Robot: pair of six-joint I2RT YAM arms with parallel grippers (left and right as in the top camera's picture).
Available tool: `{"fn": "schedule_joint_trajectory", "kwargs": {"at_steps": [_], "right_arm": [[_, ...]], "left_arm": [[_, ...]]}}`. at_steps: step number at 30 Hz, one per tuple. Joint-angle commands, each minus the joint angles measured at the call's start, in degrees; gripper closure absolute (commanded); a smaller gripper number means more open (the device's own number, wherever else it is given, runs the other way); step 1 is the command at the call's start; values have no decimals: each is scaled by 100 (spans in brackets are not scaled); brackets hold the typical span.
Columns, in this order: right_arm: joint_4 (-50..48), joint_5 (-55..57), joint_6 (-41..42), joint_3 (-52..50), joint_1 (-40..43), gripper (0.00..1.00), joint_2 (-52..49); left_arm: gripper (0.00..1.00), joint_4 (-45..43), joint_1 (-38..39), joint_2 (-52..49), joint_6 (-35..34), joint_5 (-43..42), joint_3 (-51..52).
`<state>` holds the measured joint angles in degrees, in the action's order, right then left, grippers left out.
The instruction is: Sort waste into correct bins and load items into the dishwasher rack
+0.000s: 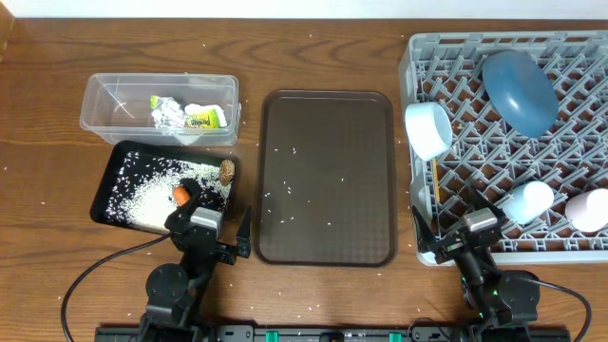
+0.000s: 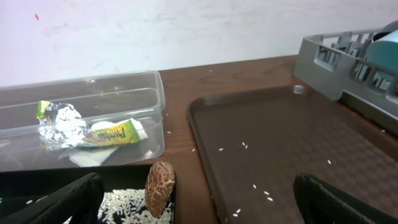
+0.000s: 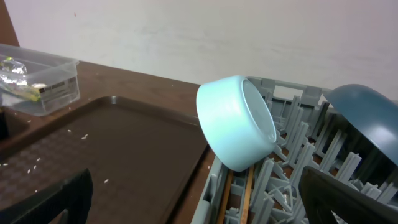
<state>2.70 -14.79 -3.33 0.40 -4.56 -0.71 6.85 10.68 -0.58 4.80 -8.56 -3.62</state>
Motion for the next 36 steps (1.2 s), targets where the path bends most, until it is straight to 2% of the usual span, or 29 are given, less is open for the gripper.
{"fn": "schedule_joint_trajectory", "kwargs": {"at_steps": [1,6,21,36], "right_arm": [[17,-42,74,-9,48,1,33],[17,-42,74,-9,48,1,33],[17,-42,74,-9,48,1,33],[17,-42,74,-9,48,1,33]], "left_arm": [[2,-122,17,48,55,46,160],[2,-817,0,48,76,70,348],[2,-354,2,37,76,70,339],[2,-365,2,24,76,68,339]]}}
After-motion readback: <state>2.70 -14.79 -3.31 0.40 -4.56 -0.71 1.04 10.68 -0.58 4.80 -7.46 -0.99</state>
